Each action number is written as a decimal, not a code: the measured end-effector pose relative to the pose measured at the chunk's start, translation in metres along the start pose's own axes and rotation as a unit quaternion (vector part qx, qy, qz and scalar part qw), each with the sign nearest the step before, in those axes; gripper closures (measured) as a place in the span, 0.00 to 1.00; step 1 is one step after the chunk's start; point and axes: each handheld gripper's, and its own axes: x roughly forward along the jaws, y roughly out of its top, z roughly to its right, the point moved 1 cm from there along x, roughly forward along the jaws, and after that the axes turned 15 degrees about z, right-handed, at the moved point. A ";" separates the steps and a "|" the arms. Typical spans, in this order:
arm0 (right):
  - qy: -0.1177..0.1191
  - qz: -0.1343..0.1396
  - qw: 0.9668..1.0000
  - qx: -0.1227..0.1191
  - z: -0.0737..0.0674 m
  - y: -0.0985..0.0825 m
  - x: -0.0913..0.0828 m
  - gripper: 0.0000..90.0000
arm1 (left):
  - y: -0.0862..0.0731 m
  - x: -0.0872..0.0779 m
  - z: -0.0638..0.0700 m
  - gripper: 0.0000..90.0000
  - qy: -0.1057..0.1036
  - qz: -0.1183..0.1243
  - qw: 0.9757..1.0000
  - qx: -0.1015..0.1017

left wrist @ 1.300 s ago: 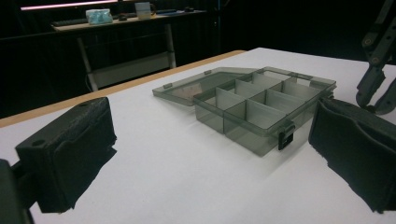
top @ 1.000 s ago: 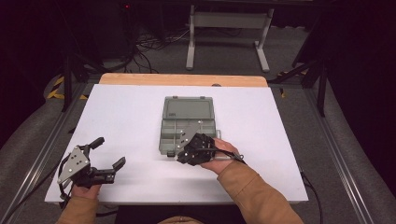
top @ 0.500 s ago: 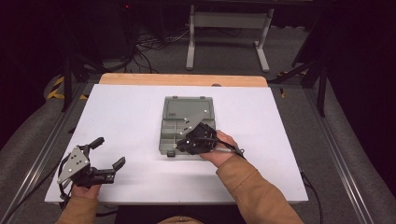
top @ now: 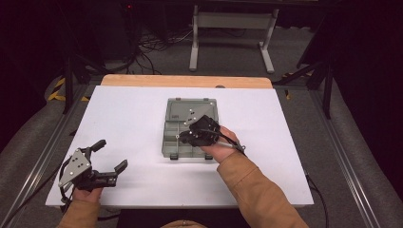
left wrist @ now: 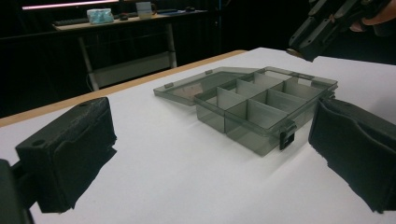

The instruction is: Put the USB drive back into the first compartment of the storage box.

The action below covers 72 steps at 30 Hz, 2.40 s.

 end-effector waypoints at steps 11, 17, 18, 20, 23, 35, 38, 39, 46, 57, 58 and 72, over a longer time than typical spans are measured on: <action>-0.018 0.011 1.000 0.013 0.015 0.001 0.011 0.87 | 0.000 -0.001 -0.001 0.01 0.001 0.000 1.000 0.000; -0.022 0.011 1.000 0.017 0.020 0.001 0.020 0.87 | 0.000 -0.001 -0.001 0.01 0.001 0.000 1.000 0.000; -0.023 0.011 0.999 0.018 0.020 0.001 0.021 0.87 | 0.000 0.000 -0.001 0.01 0.001 0.000 1.000 -0.001; -0.024 0.012 0.999 0.020 0.022 0.000 0.025 0.87 | 0.000 0.000 0.000 0.01 0.000 -0.002 1.000 0.000; -0.028 0.014 0.999 0.023 0.027 -0.001 0.031 0.87 | 0.000 0.000 0.000 0.01 -0.001 -0.002 1.000 0.002; -0.034 0.007 0.999 0.035 0.036 -0.008 0.052 0.87 | 0.000 0.000 -0.001 0.01 0.001 -0.002 1.000 0.000; -0.034 0.006 0.999 0.037 0.039 -0.010 0.057 0.87 | 0.000 0.000 -0.001 0.01 0.001 -0.002 1.000 0.000; -0.035 0.005 0.999 0.039 0.039 -0.010 0.058 0.87 | 0.000 0.000 -0.001 0.01 0.000 -0.003 1.000 0.000; -0.040 0.000 0.998 0.044 0.044 -0.014 0.067 0.87 | -0.001 0.000 -0.001 0.01 -0.001 -0.002 1.000 -0.003; -0.046 -0.005 0.998 0.050 0.051 -0.018 0.077 0.87 | -0.001 -0.001 -0.002 0.01 0.001 -0.001 1.000 -0.003; -0.047 -0.007 0.998 0.050 0.051 -0.018 0.077 0.87 | -0.001 -0.001 -0.002 0.01 0.001 -0.002 1.000 -0.003; -0.050 -0.011 0.997 0.051 0.055 -0.020 0.087 0.87 | 0.000 -0.001 -0.003 0.01 0.000 -0.001 1.000 -0.002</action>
